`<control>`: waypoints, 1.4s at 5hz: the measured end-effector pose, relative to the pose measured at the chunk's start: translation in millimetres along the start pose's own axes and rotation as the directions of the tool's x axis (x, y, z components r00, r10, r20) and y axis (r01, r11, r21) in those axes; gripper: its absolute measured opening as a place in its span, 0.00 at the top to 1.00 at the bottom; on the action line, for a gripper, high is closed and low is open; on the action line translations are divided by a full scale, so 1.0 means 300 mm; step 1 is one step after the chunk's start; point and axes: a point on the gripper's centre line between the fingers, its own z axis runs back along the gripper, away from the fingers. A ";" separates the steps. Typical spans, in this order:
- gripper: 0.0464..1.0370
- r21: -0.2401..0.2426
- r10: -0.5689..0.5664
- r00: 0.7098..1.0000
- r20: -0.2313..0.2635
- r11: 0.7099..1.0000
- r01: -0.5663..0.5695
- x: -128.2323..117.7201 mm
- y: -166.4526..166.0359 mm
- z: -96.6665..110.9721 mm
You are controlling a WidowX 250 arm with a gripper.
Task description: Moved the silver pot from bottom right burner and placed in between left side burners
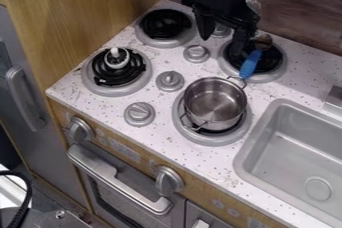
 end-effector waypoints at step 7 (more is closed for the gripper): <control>0.04 -0.076 -0.173 0.962 -0.213 0.984 0.160 -0.238 -0.311 -0.248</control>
